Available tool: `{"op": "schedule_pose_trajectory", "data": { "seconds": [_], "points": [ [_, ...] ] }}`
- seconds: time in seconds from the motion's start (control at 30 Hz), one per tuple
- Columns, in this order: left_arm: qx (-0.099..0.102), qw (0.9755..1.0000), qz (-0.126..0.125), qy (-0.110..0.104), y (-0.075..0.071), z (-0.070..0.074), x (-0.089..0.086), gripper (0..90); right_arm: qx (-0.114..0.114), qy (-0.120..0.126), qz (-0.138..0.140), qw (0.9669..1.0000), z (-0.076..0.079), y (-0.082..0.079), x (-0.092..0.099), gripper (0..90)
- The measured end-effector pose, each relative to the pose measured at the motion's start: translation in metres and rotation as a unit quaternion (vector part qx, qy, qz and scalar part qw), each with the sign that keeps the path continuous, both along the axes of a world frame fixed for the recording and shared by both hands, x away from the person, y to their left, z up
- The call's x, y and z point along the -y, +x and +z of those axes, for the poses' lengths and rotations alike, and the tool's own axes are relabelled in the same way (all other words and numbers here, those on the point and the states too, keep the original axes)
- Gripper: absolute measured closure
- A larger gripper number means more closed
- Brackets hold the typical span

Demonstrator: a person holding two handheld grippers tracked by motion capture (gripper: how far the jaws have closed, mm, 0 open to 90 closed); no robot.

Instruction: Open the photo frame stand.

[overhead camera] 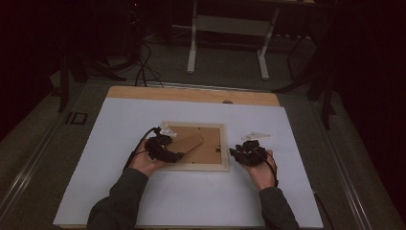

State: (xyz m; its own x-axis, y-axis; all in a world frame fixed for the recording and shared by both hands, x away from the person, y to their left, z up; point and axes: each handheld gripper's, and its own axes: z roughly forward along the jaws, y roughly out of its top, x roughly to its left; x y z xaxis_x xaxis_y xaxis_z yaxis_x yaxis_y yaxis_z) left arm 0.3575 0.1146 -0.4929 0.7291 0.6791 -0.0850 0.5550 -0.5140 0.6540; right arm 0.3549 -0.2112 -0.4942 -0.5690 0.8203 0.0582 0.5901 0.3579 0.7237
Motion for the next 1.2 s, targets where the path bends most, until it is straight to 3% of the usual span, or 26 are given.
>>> {"op": "schedule_pose_trajectory", "data": {
  "seconds": [0.33,0.67,1.2],
  "points": [
    [0.034,0.9994,-0.001,0.005,-0.009,0.002,0.002,36.6,0.004,-0.002,0.003,1.0,0.006,0.01,-0.006,61.0],
    [0.053,0.9986,-0.002,0.006,-0.014,0.004,0.003,36.5,0.008,-0.003,0.001,1.0,0.015,0.019,-0.006,58.4],
    [0.095,0.9954,-0.002,0.013,-0.026,0.009,0.006,36.5,0.008,-0.002,0.002,1.0,0.023,0.029,-0.008,54.6]
  ]
}}
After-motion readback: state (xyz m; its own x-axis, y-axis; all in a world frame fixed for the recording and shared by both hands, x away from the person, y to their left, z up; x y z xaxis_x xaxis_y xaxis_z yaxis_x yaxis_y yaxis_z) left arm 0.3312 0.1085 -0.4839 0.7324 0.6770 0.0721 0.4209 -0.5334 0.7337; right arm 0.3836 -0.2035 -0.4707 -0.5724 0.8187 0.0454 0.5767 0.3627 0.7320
